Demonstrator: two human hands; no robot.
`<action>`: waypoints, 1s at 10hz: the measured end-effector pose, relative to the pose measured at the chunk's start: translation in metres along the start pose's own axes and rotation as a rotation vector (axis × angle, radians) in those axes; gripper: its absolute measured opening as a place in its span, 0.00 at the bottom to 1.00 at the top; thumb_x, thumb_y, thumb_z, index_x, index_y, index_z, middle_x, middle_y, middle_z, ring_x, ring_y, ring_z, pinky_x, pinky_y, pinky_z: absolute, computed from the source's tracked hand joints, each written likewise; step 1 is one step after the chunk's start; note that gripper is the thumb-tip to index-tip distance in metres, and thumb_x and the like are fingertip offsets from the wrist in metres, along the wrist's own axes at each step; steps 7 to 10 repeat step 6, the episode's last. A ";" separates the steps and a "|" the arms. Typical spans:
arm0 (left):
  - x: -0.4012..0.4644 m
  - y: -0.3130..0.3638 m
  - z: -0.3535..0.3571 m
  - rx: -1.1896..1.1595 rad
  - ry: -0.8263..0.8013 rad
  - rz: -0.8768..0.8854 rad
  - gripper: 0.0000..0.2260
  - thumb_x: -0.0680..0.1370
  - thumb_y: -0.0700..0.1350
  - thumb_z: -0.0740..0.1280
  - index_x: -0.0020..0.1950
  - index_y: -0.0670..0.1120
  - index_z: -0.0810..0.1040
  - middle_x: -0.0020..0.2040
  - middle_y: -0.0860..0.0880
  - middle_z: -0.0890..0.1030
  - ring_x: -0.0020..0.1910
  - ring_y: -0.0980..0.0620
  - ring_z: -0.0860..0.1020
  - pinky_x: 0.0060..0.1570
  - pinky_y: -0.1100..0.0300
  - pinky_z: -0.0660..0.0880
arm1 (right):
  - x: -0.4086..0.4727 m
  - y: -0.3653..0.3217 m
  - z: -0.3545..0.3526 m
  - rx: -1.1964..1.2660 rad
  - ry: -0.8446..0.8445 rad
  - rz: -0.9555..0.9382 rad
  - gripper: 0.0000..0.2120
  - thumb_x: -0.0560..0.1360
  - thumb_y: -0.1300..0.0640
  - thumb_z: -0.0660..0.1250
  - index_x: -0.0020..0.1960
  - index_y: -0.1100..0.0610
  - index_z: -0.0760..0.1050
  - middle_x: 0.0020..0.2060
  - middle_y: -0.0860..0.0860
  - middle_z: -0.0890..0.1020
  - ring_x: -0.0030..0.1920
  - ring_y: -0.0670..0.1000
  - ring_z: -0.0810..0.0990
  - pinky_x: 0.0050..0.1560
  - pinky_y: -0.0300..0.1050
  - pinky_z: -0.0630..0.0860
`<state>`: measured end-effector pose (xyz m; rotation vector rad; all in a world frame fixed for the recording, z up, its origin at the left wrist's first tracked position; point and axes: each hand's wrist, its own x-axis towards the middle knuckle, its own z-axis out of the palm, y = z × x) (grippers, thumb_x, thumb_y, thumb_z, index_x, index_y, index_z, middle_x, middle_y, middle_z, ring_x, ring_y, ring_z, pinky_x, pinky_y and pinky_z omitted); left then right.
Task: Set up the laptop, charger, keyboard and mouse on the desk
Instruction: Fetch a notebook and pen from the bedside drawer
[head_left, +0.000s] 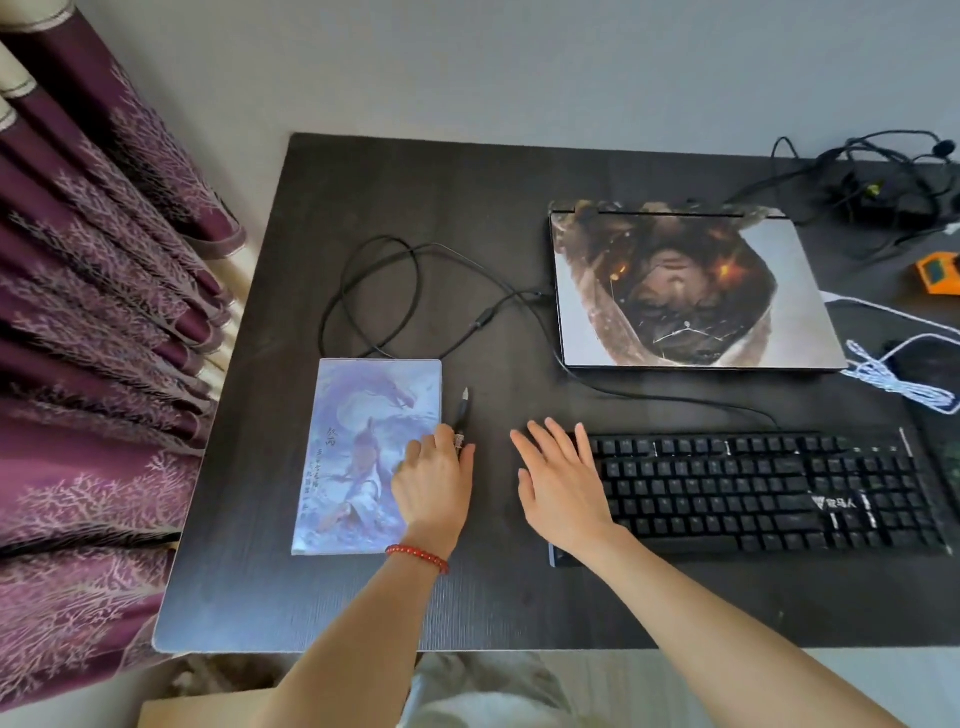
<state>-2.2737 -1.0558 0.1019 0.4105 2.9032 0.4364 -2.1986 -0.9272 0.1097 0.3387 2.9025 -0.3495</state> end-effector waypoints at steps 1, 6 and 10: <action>-0.002 0.001 -0.003 0.035 0.030 0.009 0.14 0.67 0.48 0.75 0.32 0.42 0.73 0.26 0.44 0.77 0.28 0.42 0.76 0.25 0.56 0.71 | -0.001 0.002 0.002 -0.027 -0.005 -0.012 0.24 0.79 0.53 0.51 0.74 0.53 0.54 0.74 0.53 0.59 0.75 0.53 0.50 0.73 0.56 0.38; -0.015 -0.028 -0.009 0.070 0.234 0.116 0.12 0.68 0.50 0.73 0.44 0.44 0.78 0.44 0.43 0.80 0.43 0.41 0.78 0.43 0.48 0.73 | -0.002 -0.005 -0.020 0.051 -0.038 0.018 0.24 0.79 0.55 0.52 0.74 0.53 0.54 0.75 0.52 0.56 0.75 0.52 0.50 0.74 0.56 0.41; -0.015 -0.028 -0.009 0.070 0.234 0.116 0.12 0.68 0.50 0.73 0.44 0.44 0.78 0.44 0.43 0.80 0.43 0.41 0.78 0.43 0.48 0.73 | -0.002 -0.005 -0.020 0.051 -0.038 0.018 0.24 0.79 0.55 0.52 0.74 0.53 0.54 0.75 0.52 0.56 0.75 0.52 0.50 0.74 0.56 0.41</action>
